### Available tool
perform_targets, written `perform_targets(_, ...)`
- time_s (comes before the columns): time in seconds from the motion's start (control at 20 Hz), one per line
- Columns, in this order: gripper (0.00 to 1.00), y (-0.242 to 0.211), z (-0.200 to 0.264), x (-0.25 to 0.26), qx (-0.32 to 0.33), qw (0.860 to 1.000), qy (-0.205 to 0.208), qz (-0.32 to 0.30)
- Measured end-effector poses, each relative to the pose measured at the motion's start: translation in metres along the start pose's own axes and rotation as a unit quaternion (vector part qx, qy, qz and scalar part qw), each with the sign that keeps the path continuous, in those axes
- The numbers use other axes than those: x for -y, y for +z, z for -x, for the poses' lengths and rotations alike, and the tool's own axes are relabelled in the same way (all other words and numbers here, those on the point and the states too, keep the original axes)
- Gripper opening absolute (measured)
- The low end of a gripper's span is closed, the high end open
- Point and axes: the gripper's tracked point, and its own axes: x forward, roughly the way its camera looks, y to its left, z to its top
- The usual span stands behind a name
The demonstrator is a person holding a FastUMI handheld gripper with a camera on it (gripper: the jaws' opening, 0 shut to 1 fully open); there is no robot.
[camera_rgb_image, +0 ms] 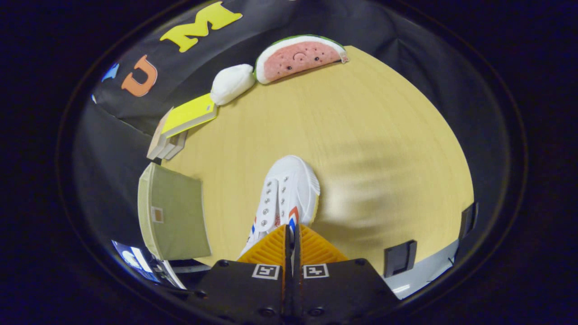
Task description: Open the storage box then place both shoes into the box .Put the left shoe in first, then the right shoe, with the right side of both shoes facing outward in a uniform manner.
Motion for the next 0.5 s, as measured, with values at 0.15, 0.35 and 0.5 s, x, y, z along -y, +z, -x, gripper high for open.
perform_targets(0.15,0.05,-0.015,-0.014,0.005,0.004,0.999,-0.043,0.012)
perform_targets(0.35,0.05,-0.045,-0.035,0.032,-0.002,0.997,-0.084,-0.001)
perform_targets(0.5,0.05,-0.043,-0.039,0.039,0.010,0.994,-0.106,0.013)
